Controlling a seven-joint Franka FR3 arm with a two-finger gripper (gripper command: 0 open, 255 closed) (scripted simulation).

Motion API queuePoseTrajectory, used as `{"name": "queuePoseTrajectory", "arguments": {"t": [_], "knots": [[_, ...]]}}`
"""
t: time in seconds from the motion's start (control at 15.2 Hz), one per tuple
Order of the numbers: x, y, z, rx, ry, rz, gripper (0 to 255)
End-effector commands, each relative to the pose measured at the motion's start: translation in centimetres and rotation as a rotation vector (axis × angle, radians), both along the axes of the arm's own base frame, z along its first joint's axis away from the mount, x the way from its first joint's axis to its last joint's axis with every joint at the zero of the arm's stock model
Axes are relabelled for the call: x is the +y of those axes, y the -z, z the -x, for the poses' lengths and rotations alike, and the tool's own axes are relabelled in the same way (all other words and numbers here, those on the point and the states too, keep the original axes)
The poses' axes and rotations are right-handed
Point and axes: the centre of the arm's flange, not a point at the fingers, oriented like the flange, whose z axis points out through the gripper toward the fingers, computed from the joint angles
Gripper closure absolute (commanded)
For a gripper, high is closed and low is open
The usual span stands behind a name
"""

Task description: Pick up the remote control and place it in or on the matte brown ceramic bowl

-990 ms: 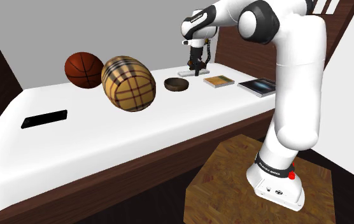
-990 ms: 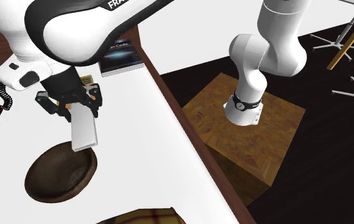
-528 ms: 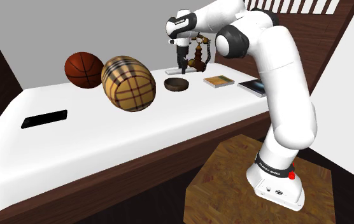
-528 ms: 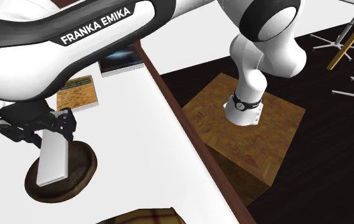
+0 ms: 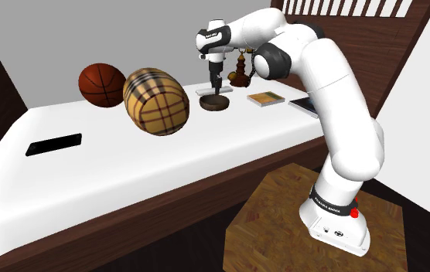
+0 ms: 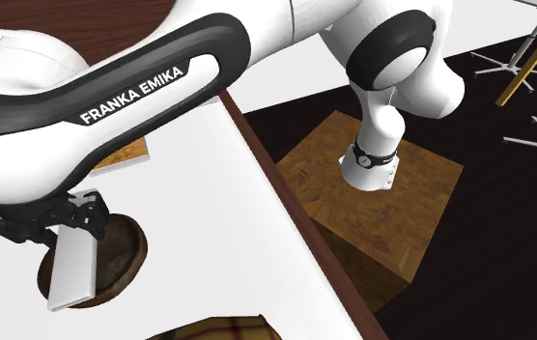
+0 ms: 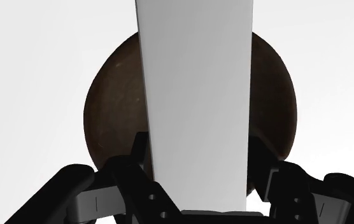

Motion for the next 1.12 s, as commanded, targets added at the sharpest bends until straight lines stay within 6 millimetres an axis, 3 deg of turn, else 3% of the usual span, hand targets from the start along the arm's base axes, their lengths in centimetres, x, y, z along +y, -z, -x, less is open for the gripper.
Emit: {"name": "queuePoseTrajectory", "arguments": {"t": [0.0, 0.33, 0.86, 0.92, 1.06], "knots": [[0.0, 1.0, -0.1, -0.001, 0.0, 0.0, 255], [0.0, 3.9, -0.1, -0.001, 0.0, 0.0, 255], [0.0, 3.9, -0.1, -0.001, 0.0, 0.0, 255], [-0.1, 3.9, -0.1, -0.001, 0.0, 0.0, 0], [0.0, 3.8, -0.1, -0.001, 0.0, 0.0, 0]]}}
